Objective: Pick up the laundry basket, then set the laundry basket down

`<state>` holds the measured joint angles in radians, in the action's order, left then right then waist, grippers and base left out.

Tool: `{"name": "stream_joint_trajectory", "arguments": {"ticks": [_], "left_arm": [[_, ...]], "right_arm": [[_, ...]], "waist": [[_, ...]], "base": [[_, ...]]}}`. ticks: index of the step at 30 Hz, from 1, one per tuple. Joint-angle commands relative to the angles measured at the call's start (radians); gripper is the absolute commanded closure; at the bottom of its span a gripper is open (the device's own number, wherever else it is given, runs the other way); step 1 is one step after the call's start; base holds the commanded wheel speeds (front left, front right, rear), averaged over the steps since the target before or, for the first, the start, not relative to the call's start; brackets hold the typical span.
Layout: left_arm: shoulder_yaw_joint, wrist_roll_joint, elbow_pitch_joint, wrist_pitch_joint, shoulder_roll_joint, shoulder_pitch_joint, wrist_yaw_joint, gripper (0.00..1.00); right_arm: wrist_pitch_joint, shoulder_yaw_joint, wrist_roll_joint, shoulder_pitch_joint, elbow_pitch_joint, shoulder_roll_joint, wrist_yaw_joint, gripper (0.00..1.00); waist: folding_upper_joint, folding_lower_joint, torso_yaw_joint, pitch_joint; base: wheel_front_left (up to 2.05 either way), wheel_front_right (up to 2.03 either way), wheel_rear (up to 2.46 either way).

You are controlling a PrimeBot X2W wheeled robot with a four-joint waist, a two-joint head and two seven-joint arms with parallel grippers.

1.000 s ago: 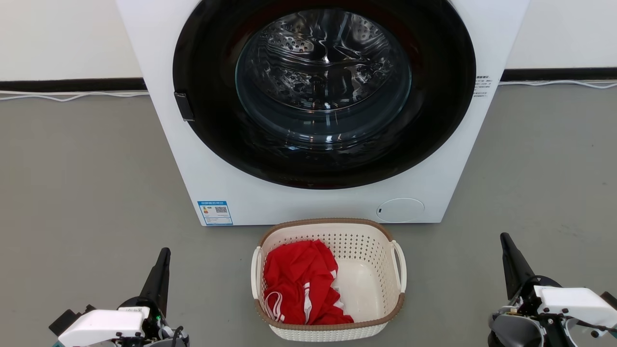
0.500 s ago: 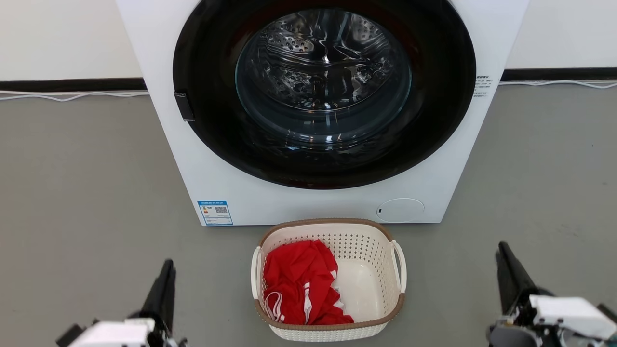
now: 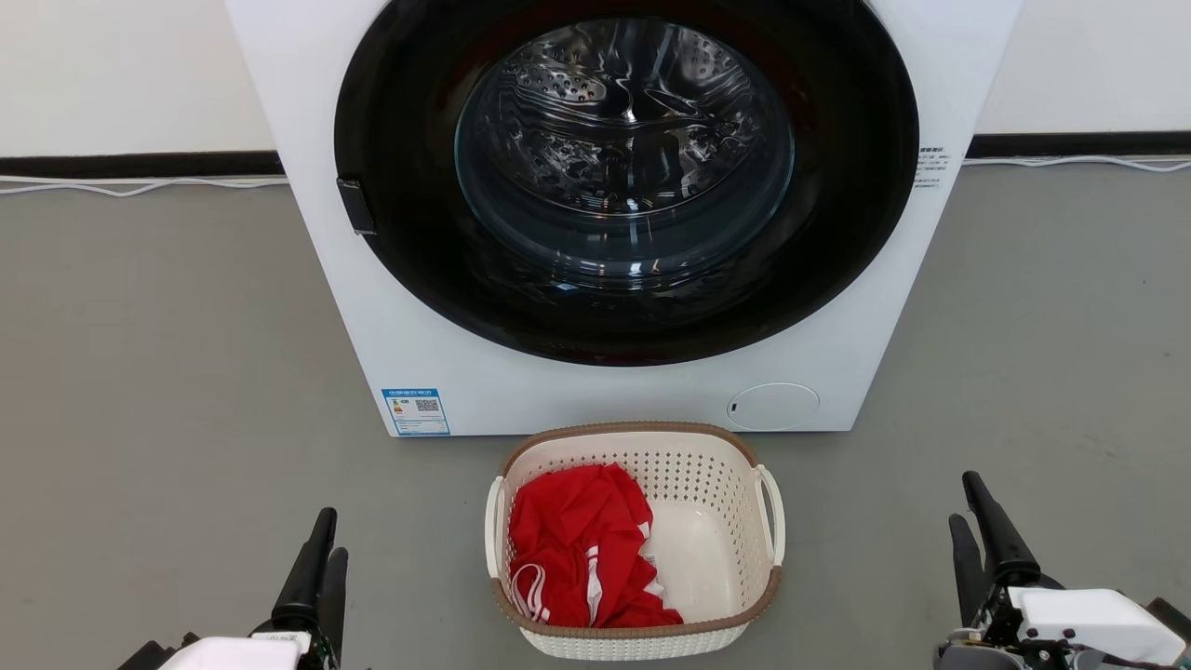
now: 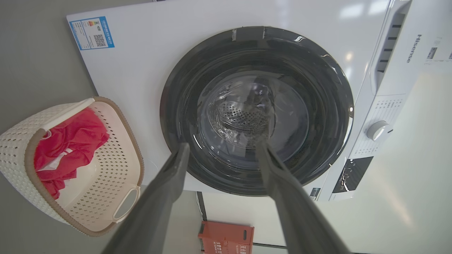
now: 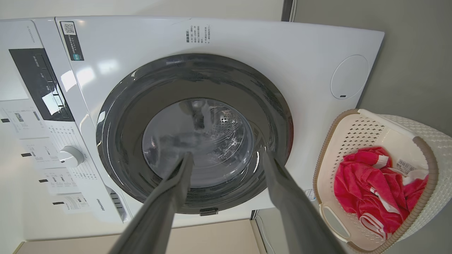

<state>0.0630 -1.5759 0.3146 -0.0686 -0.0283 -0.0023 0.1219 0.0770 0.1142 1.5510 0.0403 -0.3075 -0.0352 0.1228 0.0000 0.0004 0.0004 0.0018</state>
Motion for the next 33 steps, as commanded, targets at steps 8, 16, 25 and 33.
{"name": "stream_joint_trajectory", "arguments": {"ticks": [8, 16, 25, 33], "left_arm": [[-0.004, 0.088, -0.041, 0.026, -0.008, -0.022, -0.011, 0.00], [-0.015, 0.224, -0.051, 0.053, -0.009, -0.019, -0.030, 0.00], [-0.022, 0.395, -0.050, 0.079, -0.011, -0.019, -0.037, 0.00], [-0.017, 0.504, -0.054, 0.103, -0.011, -0.014, -0.041, 0.00]], "right_arm": [[-0.035, -0.012, -0.144, 0.017, 0.048, -0.008, 0.002, 0.00], [-0.061, -0.027, -0.326, 0.012, 0.071, -0.009, 0.002, 0.00], [-0.088, -0.042, -0.493, 0.009, 0.081, -0.009, 0.003, 0.00], [-0.111, -0.051, -0.619, 0.006, 0.077, -0.010, 0.003, 0.00]], "waist": [[0.0000, -0.0003, 0.001, -0.001], [0.0000, -0.0003, 0.003, -0.001], [0.0000, -0.0003, 0.003, -0.003], [0.0000, -0.0003, 0.003, -0.006]], "base": [[0.00, 0.00, 0.00], [0.00, 0.00, 0.00], [0.00, 0.00, 0.00], [0.00, 0.00, 0.00]]}}
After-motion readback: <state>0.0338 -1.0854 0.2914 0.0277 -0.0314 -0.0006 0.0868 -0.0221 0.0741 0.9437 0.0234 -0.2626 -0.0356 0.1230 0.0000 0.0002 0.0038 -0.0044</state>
